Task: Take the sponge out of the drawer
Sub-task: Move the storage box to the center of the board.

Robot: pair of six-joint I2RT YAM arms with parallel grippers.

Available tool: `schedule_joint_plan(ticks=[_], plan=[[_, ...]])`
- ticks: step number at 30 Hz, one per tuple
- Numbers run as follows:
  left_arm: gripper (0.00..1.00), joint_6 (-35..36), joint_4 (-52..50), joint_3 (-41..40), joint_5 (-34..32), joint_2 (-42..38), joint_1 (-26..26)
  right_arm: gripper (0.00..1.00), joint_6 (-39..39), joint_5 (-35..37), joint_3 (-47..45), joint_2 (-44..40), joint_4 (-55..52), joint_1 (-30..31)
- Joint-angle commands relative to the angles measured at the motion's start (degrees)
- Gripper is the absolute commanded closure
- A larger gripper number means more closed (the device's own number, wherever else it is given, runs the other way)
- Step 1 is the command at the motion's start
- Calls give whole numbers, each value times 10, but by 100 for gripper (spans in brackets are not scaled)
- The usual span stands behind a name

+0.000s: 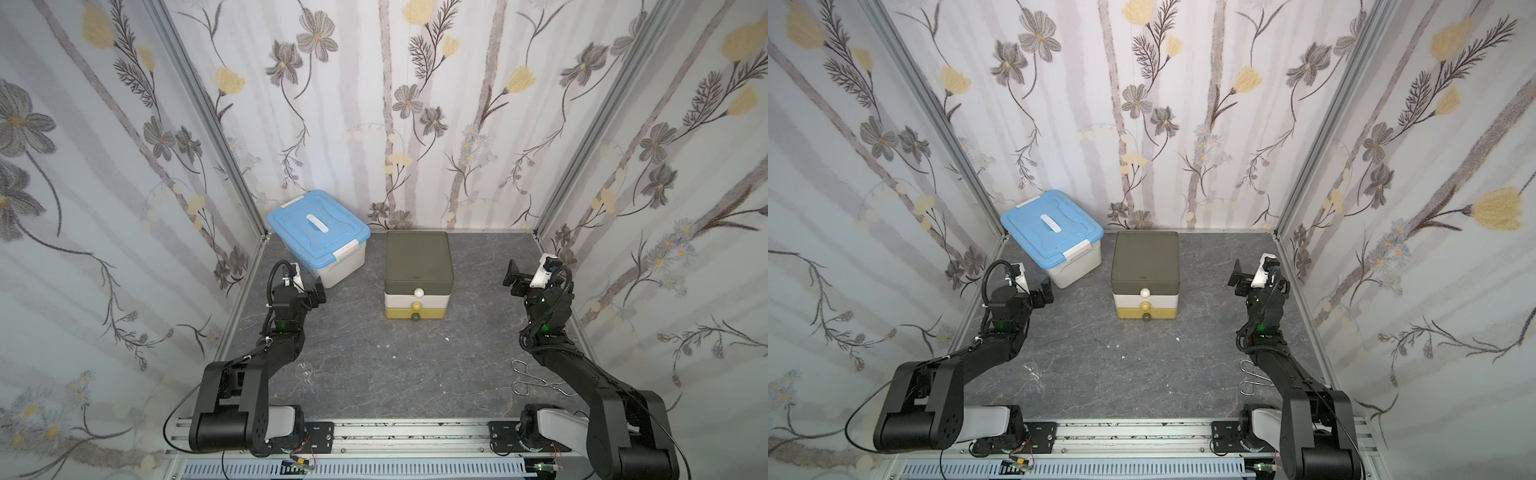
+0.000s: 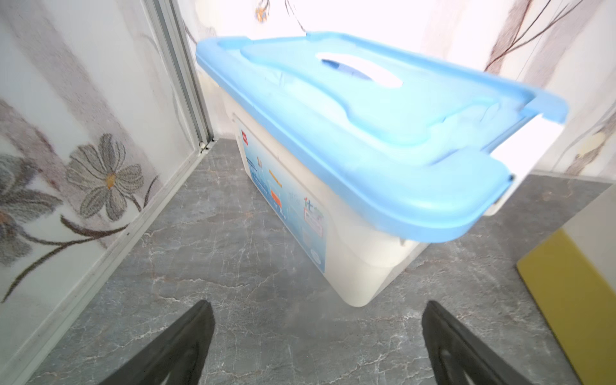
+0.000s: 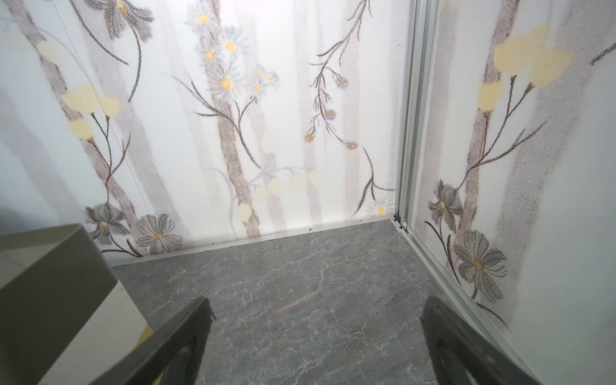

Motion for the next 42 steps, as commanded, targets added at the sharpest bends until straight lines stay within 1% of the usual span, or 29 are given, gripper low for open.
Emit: schedule_joint_plan(ticks=[1, 3, 5, 8, 10, 11, 13, 15, 17, 19, 21, 23, 24, 26, 28, 30, 32, 33, 35, 37, 38, 40, 42], plan=[[0, -47, -98, 17, 36, -78, -4, 0, 43, -15, 7, -47, -86, 26], [0, -89, -198, 55, 46, -136, -15, 0, 68, -34, 25, -86, -125, 56], [0, -154, -258, 74, 75, -177, -25, 0, 107, -74, 39, -117, -149, 87], [0, -263, -260, 61, 167, -223, -47, 0, 172, -143, 36, -155, -136, 144], [0, -326, -251, 56, 189, -248, -83, 0, 204, -146, 36, -177, -138, 198], [0, -348, -244, 55, 191, -257, -111, 0, 218, -141, 35, -186, -140, 232], [0, -376, -240, 55, 167, -271, -172, 0, 232, -127, 33, -191, -135, 301], [0, -396, -230, 49, 142, -276, -228, 0, 232, -92, 36, -182, -135, 373], [0, -409, -199, 33, 128, -272, -265, 0, 238, -70, 32, -168, -121, 410], [0, -408, -165, 12, 126, -263, -288, 0, 255, -74, 20, -156, -94, 421], [0, -436, -139, -6, 122, -248, -305, 0, 275, -89, 5, -146, -61, 422], [0, -456, -95, -25, 128, -232, -318, 0, 298, -77, -15, -142, -29, 423], [0, -457, -74, -33, 134, -225, -324, 0, 314, -60, -20, -140, -34, 424], [0, -455, -33, -47, 146, -218, -329, 0, 345, -10, -17, -139, -79, 424], [0, -475, 16, -73, 134, -212, -333, 0, 343, -9, -15, -137, -78, 424], [0, -520, 25, -97, 105, -203, -333, 0, 328, -12, 5, -127, -95, 424], [0, -527, -1, -95, 94, -206, -334, 0, 310, 2, 45, -111, -160, 424], [0, -516, -17, -85, 100, -209, -333, 0, 288, 10, 68, -102, -199, 424], [0, -474, -75, -49, 114, -210, -334, 0, 263, 47, 102, -92, -268, 424], [0, -431, -143, -7, 115, -206, -337, 0, 245, 96, 107, -91, -295, 424], [0, -408, -169, 10, 111, -200, -341, 0, 241, 131, 105, -91, -300, 424], [0, -375, -246, 46, 68, -186, -345, 0, 229, 185, 110, -79, -313, 423], [0, -344, -313, 79, 20, -168, -354, 0, 212, 212, 128, -58, -337, 423]])
